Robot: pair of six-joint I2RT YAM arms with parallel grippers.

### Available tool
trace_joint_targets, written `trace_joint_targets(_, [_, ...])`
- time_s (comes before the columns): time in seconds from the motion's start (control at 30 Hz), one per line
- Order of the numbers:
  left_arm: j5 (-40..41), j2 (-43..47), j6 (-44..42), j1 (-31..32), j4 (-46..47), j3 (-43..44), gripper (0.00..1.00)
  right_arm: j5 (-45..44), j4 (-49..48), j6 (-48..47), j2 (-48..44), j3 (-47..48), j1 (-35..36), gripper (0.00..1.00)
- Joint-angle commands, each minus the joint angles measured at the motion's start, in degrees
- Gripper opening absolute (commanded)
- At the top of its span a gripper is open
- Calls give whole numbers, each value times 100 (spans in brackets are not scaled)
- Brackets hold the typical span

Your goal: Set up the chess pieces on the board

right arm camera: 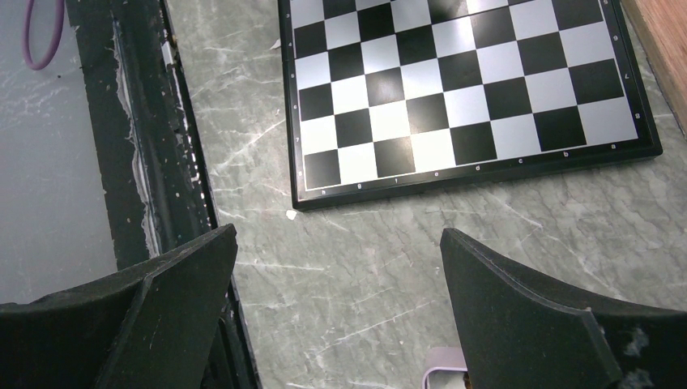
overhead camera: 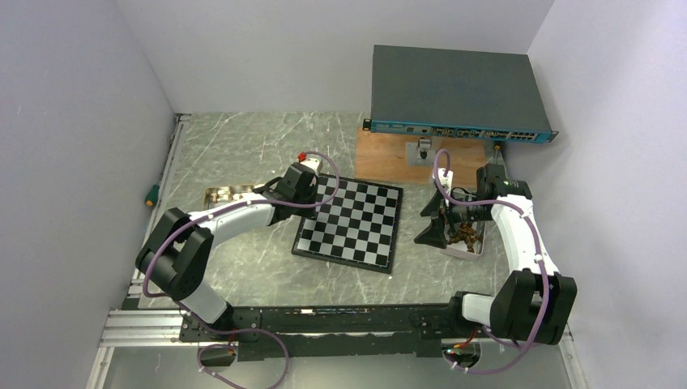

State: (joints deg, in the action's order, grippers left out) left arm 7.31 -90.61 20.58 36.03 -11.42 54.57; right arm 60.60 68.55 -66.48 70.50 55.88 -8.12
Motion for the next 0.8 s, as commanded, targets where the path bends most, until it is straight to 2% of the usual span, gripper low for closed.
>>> trace_joint_targets(0.0, [-87, -6, -85, -13, -49, 173, 33, 233, 93, -205, -41, 57, -23, 99])
trace_joint_targets(0.17, [-135, 41, -95, -8, -73, 214, 52, 233, 89, -210, -44, 55, -23, 99])
trace_joint_targets(0.5, [-298, 484, -459, -75, -451, 626, 72, 244, 72, -166, -80, 89, -18, 99])
trace_joint_targets(0.6, [-906, 668, -654, -326, -624, 729, 78, 260, 58, -97, -80, 146, -14, 99])
trace_joint_targets(0.77, [-1330, 1197, -696, -881, -746, 653, 87, 324, 47, -59, -186, 182, 32, 99])
